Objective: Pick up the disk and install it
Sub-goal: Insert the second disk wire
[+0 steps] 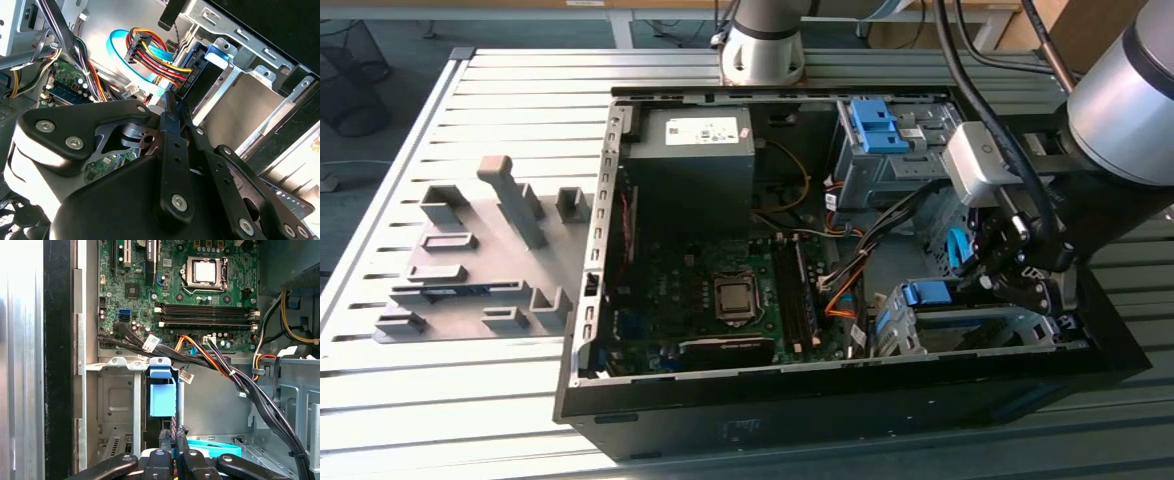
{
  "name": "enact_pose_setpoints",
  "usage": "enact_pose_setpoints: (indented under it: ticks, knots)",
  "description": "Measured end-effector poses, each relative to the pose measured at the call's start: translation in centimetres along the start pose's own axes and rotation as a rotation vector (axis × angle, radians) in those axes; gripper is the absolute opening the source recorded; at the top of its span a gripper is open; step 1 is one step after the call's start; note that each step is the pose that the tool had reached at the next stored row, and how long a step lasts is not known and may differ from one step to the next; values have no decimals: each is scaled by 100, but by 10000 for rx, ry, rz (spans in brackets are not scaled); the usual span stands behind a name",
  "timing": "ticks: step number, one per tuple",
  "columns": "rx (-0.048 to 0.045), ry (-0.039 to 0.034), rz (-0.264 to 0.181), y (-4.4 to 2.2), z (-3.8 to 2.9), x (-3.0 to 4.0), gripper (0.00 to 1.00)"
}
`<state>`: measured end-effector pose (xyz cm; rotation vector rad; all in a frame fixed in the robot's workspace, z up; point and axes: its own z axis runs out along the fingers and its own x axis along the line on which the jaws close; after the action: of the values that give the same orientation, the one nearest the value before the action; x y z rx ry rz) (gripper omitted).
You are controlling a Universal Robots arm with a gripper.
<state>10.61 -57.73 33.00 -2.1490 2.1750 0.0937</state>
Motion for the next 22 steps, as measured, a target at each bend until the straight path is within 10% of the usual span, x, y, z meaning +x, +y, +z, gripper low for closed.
enact_pose_setpoints:
  ticks: [15,22]
  knots:
    - [-2,-9,0,-4,-134,-14,23]
    - [-5,-9,-1,-15,-109,-12,11]
